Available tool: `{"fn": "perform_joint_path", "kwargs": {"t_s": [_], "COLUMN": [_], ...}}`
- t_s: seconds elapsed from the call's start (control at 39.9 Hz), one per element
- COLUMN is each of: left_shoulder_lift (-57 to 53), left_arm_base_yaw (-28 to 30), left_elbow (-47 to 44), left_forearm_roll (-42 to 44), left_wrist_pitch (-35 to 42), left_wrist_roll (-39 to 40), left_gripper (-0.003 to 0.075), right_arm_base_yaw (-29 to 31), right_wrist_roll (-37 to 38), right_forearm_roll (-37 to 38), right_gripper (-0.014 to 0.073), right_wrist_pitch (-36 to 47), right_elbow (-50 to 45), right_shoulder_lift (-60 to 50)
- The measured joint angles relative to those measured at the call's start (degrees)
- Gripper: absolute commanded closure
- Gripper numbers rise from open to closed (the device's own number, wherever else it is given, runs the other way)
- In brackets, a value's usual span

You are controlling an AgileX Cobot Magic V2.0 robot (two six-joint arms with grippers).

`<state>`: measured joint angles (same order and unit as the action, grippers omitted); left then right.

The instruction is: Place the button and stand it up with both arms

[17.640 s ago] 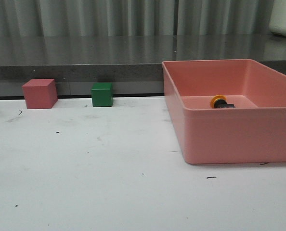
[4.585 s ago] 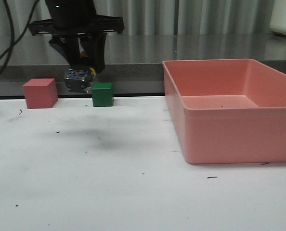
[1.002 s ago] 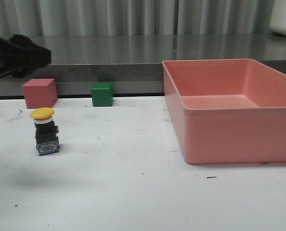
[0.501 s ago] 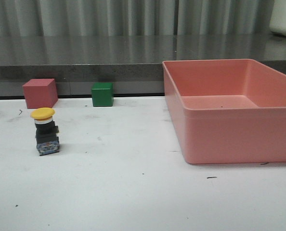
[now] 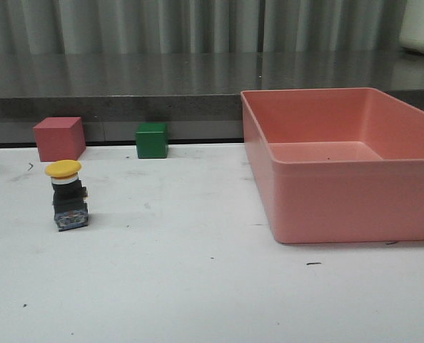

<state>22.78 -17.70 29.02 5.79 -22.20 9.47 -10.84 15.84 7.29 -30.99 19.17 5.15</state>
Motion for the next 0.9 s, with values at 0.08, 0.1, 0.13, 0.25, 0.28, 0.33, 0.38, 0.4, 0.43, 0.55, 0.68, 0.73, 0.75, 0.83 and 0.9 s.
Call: {"fn": "perform_joint_path", "kwargs": {"t_s": [0.08,0.1,0.13,0.25,0.28,0.33,0.38,0.4,0.43,0.55,0.68,0.73,0.75,0.83,0.9], "left_shoulder_lift": [-4.6,-5.9,-8.0,-14.6,-15.8,-17.5,-18.8,-19.2,-19.5,-19.8,-19.8,-19.8,-19.8,-19.8,-19.8], "left_arm_base_yaw": [0.0,0.0,0.0,0.1,0.1,0.1,0.1,0.1,0.1,0.1,0.1,0.1,0.1,0.1,0.1], "left_elbow": [0.0,0.0,0.0,0.0,0.0,0.0,0.0,0.0,0.0,0.0,0.0,0.0,0.0,0.0,0.0], "left_forearm_roll": [0.0,0.0,0.0,0.0,0.0,0.0,0.0,0.0,0.0,0.0,0.0,0.0,0.0,0.0,0.0], "left_wrist_pitch": [-4.3,-5.6,-7.1,-11.7,-12.1,-12.7,-12.9,-12.9,-12.9,-12.9,-12.9,-12.9,-12.9,-12.9,-12.9], "left_wrist_roll": [0.0,0.0,0.0,0.0,0.0,0.0,0.0,0.0,0.0,0.0,0.0,0.0,0.0,0.0,0.0], "left_gripper": [0.074,0.074,0.074,0.074,0.074,0.074,0.074,0.074,0.074,0.074,0.074,0.074,0.074,0.074,0.074], "right_arm_base_yaw": [0.0,0.0,0.0,0.0,0.0,0.0,0.0,0.0,0.0,0.0,0.0,0.0,0.0,0.0,0.0], "right_wrist_roll": [0.0,0.0,0.0,0.0,0.0,0.0,0.0,0.0,0.0,0.0,0.0,0.0,0.0,0.0,0.0], "right_forearm_roll": [0.0,0.0,0.0,0.0,0.0,0.0,0.0,0.0,0.0,0.0,0.0,0.0,0.0,0.0,0.0], "right_gripper": [0.0664,0.0664,0.0664,0.0664,0.0664,0.0664,0.0664,0.0664,0.0664,0.0664,0.0664,0.0664,0.0664,0.0664,0.0664], "right_wrist_pitch": [0.0,0.0,0.0,0.0,0.0,0.0,0.0,-0.1,-0.1,-0.1,-0.1,-0.1,-0.1,-0.1,-0.1], "right_elbow": [0.0,0.0,0.0,0.0,0.0,0.0,0.0,0.0,0.0,0.0,0.0,0.0,0.0,0.0,0.0], "right_shoulder_lift": [0.0,0.0,0.0,0.0,0.0,0.0,0.0,0.0,0.0,0.0,0.0,0.0,0.0,0.0,0.0]}}
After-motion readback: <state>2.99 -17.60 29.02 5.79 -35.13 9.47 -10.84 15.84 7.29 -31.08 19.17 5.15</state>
